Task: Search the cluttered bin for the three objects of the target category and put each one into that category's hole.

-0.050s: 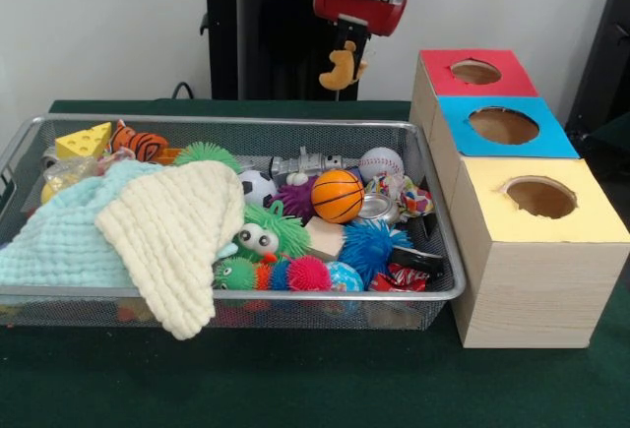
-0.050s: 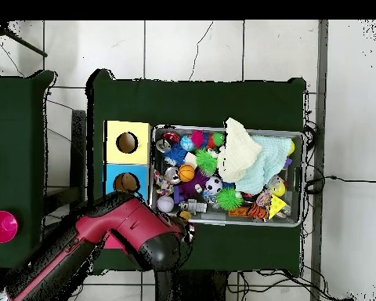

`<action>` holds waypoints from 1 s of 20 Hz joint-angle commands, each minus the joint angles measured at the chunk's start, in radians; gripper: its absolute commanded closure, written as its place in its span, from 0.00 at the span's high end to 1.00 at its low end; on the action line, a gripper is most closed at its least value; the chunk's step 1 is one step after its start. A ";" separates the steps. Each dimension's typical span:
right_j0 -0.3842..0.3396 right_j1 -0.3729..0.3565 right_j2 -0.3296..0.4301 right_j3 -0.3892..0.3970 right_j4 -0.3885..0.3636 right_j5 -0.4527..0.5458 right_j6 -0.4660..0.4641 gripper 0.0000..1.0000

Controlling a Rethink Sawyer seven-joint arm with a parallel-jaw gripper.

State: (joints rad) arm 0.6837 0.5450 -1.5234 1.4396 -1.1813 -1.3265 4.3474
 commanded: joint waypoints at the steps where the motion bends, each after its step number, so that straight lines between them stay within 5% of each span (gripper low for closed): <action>1: 0.000 0.077 -0.058 0.013 0.103 -0.210 0.436 0.00; 20: 0.019 0.094 -0.052 0.073 0.141 -0.252 0.484 0.00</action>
State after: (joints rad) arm 0.7220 0.5937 -1.5805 1.5631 -1.1334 -1.4701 4.4297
